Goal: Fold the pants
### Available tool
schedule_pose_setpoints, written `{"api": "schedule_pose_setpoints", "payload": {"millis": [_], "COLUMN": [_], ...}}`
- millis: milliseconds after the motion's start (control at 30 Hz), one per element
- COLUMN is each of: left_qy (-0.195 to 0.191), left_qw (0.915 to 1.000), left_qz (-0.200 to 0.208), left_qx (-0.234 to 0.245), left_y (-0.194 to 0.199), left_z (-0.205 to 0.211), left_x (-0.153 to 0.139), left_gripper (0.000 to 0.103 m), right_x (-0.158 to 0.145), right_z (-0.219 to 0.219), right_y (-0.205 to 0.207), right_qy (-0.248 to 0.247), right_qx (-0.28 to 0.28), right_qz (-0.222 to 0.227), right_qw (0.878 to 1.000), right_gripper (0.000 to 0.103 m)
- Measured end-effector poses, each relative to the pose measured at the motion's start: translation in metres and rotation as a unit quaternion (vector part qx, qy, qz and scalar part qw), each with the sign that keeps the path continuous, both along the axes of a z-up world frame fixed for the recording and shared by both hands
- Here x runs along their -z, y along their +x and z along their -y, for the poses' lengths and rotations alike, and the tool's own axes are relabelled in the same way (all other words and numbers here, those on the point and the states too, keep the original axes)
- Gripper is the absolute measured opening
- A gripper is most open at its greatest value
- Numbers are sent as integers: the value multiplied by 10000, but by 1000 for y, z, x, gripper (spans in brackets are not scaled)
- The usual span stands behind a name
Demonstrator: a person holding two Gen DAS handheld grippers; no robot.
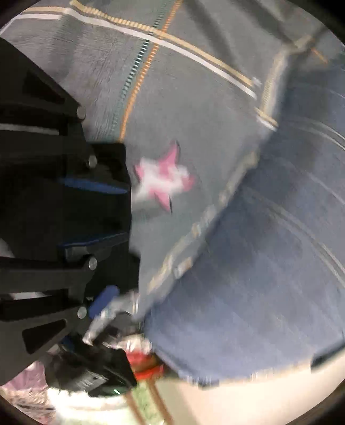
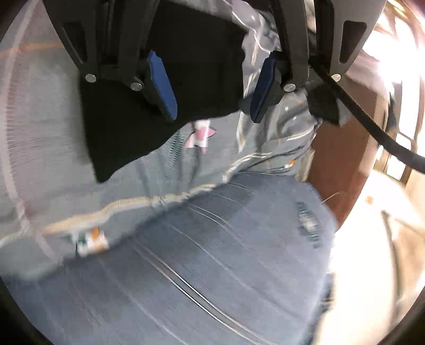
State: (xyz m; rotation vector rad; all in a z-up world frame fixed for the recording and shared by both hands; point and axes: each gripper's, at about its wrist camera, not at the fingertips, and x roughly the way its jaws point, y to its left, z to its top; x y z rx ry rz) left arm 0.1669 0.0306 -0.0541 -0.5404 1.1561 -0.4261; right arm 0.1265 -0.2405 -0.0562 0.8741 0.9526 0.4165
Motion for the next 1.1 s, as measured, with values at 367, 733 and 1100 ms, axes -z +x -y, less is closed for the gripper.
{"api": "schedule_pose_setpoints", "payload": {"millis": [367,733,1100], "left_qy": [-203,265,1311], "left_qw": [9989,9936,9676], "left_qz": [399,620,1575], "left_qx": [-103,904,1479], "left_y": [-23,-79,-55], "left_z": [-35,9,21], "left_x": [-31,-27,-92], "left_gripper": [51,7,7], "right_x": [0,-7,-2], "right_z": [-5,38,51], "right_y": [10,-98,-135], "right_qy": [-703,-775,-597], "right_qx": [263,621,852], "right_qz": [229,419,329], "right_qw": [9969,9942,9940], "right_gripper": [63,64,66]}}
